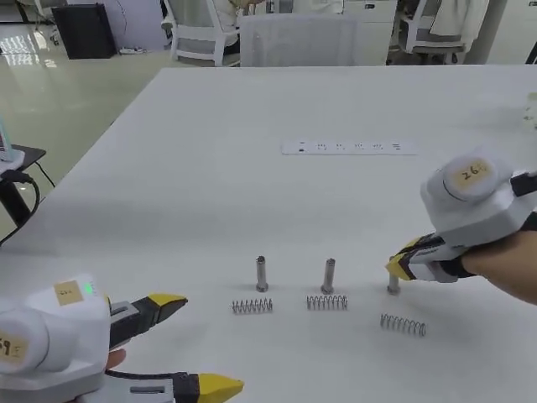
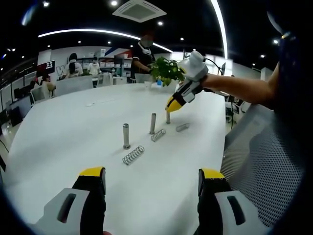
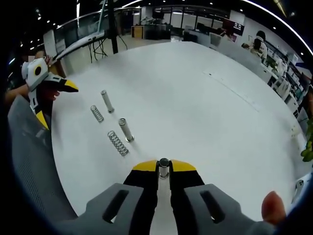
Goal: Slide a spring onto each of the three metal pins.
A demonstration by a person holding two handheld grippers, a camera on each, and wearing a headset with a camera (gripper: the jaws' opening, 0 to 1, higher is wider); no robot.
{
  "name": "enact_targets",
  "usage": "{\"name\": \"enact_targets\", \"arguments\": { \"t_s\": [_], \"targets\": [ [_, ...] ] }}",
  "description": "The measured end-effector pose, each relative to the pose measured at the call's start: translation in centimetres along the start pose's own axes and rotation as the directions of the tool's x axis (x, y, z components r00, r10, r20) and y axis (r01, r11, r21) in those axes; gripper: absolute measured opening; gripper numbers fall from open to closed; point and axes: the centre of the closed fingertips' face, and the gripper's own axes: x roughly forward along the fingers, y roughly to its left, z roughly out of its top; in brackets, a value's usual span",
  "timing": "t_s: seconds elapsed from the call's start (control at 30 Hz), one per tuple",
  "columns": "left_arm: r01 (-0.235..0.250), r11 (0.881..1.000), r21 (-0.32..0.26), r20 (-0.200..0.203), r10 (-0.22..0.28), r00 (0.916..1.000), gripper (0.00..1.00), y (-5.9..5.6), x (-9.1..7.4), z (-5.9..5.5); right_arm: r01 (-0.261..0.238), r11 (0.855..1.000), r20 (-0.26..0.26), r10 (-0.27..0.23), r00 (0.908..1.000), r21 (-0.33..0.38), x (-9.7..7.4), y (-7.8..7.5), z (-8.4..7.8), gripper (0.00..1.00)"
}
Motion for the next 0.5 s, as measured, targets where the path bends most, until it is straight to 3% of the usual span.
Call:
{"name": "enact_targets", "arguments": {
  "t_s": [0.5],
  "targets": [
    [0.010,1.000,0.002,-0.002,-0.010,0.9999,0.73,-0.3,0.2,-0.1,-0.001,1.000,-0.022,0.002,0.9998,0.024,-0.2,-0.2,-1.0,0.06]
  ]
}}
